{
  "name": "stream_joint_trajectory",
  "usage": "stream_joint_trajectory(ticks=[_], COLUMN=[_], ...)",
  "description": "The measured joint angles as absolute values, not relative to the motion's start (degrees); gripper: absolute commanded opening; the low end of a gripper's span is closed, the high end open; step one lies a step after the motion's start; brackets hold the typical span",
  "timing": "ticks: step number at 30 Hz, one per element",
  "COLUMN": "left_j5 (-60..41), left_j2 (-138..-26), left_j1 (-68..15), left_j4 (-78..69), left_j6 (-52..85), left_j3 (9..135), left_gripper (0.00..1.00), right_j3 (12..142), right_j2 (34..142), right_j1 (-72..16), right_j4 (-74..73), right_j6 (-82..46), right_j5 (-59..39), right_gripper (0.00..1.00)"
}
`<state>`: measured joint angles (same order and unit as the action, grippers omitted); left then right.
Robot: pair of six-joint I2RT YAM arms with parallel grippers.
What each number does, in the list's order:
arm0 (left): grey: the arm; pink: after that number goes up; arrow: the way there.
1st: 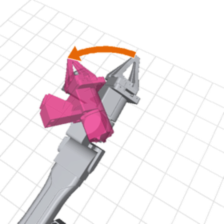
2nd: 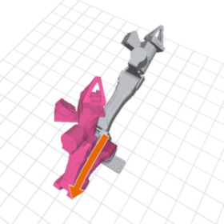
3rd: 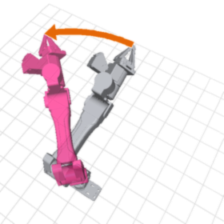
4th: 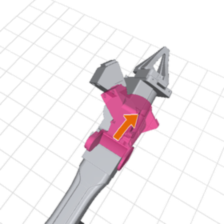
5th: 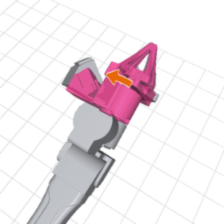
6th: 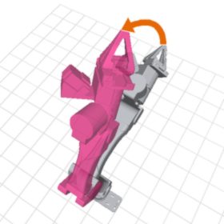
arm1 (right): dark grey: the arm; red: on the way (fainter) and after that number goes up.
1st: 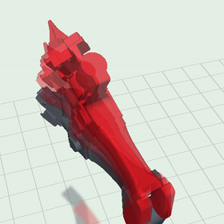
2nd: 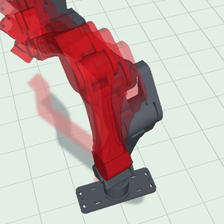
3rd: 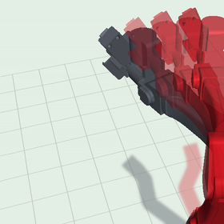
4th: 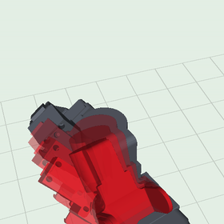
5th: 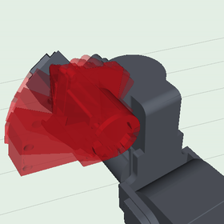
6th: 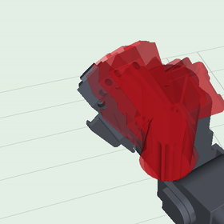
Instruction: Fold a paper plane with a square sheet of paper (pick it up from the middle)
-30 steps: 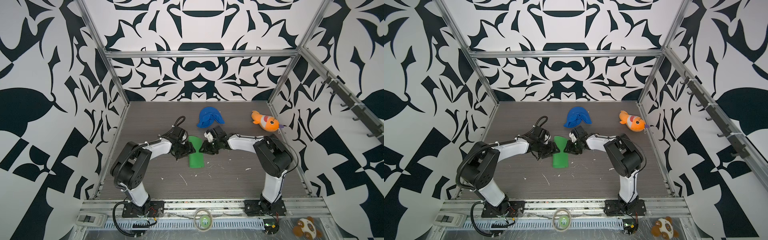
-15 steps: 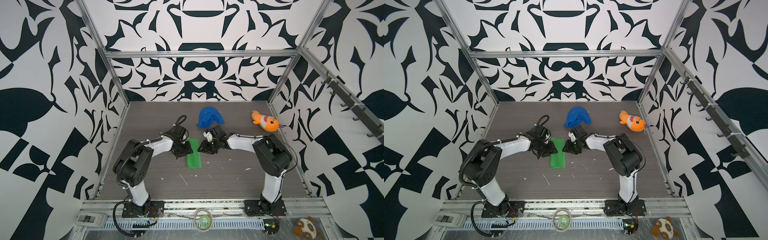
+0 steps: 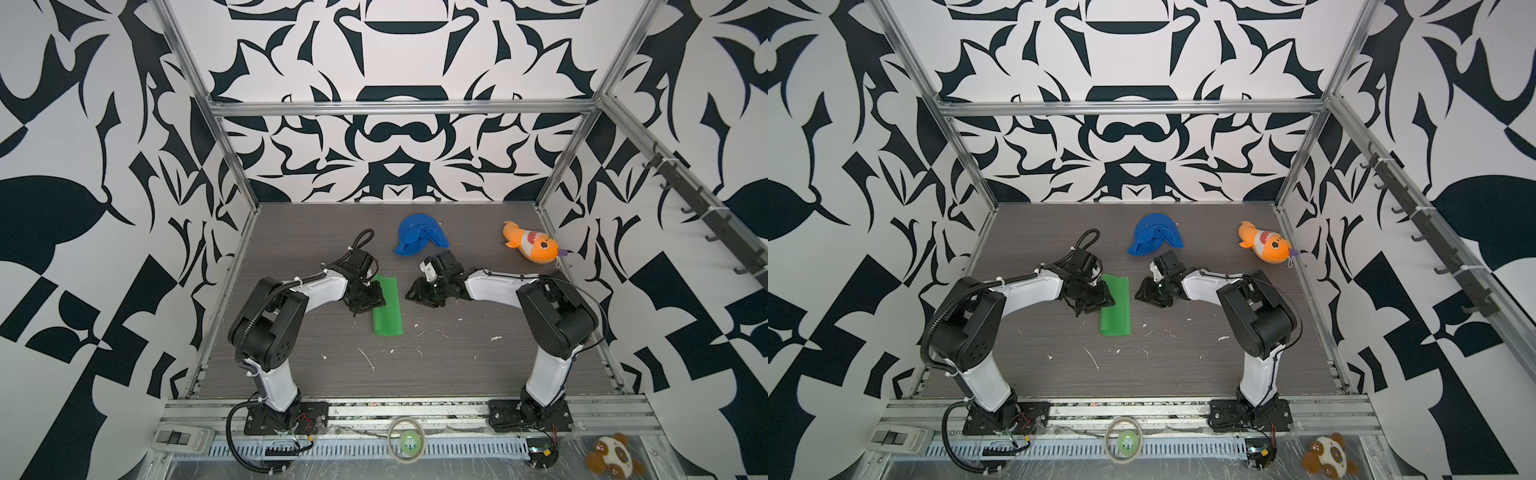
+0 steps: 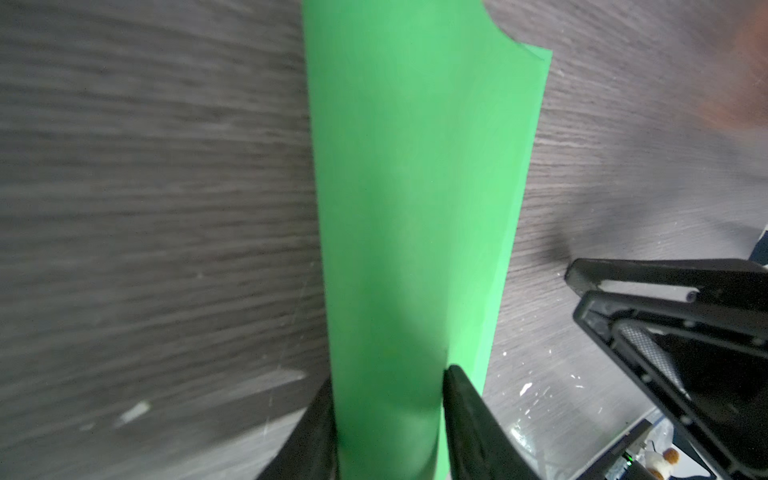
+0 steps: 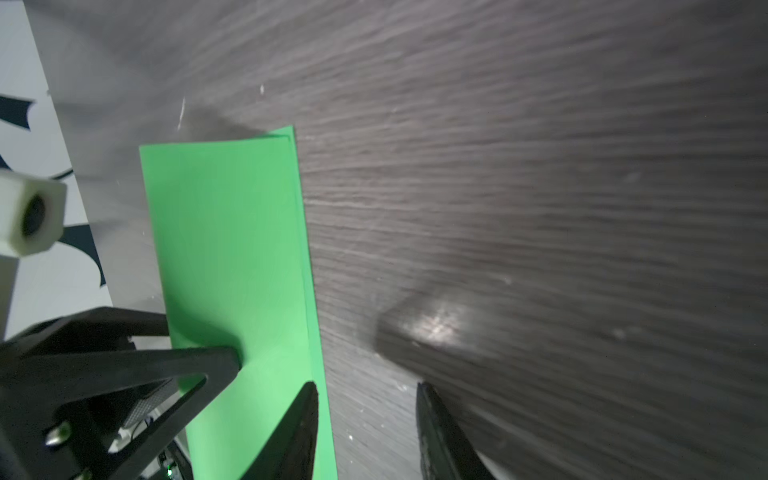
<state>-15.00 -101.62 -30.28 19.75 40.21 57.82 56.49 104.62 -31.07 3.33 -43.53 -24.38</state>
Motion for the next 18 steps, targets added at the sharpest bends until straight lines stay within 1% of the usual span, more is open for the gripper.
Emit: stream_joint_trajectory(ticks=[10,18], left_j5=[-14.7,-12.5], left_j2=[-103.4,-105.0], left_j1=[-30.3,-31.5], left_j4=[22.7,26.5], left_j6=[40.8,42.0], left_j3=[60.6,63.6], left_gripper=[0.45,0.46], right_j3=[55.0,54.7], right_j2=[103.9,103.9], right_j1=[-31.0,-31.0], right_j4=[0.9,0.1], right_j6=[-45.7,-46.4], right_j5=[-23.2,-23.1], right_gripper=[0.43,0.43])
